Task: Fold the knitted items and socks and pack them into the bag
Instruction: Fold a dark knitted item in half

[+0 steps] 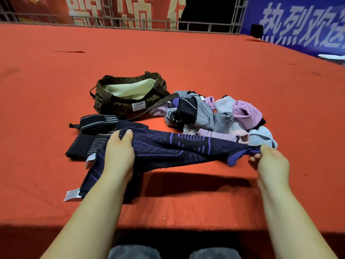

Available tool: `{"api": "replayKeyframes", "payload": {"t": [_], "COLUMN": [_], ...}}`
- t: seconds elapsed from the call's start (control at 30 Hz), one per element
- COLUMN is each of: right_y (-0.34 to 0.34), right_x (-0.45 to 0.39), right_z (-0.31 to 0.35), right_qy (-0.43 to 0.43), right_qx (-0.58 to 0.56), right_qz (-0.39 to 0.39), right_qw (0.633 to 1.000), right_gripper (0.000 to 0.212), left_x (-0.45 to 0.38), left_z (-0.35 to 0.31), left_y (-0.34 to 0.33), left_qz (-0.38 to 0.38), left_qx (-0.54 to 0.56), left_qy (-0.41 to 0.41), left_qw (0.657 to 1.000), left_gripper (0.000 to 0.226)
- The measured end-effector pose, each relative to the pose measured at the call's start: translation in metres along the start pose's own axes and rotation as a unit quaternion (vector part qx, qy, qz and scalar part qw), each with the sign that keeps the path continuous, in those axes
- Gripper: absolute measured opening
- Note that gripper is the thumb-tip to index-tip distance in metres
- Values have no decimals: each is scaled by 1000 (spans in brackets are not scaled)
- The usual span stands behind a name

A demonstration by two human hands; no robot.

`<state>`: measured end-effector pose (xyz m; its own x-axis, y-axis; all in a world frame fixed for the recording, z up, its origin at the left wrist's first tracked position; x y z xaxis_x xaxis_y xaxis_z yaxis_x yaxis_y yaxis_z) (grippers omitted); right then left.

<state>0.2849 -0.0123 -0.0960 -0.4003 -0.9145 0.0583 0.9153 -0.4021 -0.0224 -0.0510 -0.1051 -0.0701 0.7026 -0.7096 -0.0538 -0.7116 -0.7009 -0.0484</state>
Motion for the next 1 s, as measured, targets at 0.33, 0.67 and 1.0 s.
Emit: {"api": "replayKeyframes", "payload": {"t": [0.33, 0.67, 1.0], "right_y": [0, -19, -13], "right_x": [16, 55, 34], "right_z": [-40, -64, -50], "right_qy": [87, 288, 266], "right_qx": [319, 387, 307], "right_qz": [88, 143, 136], "right_qw": [940, 864, 903], "right_gripper": [14, 42, 44], "left_x": [54, 97, 67], "left_z": [44, 65, 68], "left_y": [-45, -126, -140], "left_qz": [154, 372, 359], "left_qx": [-457, -460, -348], "left_qy": [-208, -314, -227], "left_qw": [851, 743, 836], "left_gripper": [46, 57, 20]}}
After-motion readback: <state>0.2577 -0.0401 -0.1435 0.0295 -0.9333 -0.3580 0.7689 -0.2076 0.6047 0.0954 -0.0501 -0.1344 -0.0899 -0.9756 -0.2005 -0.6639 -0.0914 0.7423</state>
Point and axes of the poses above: each hand's wrist, its own x-axis away from the middle knuckle, its own y-axis out of the back of the hand, z = x × y, the point moved 5 cm from there along -x, towards the middle knuckle, and after that the axes turned 1 degree about z, right-handed, at the moved point
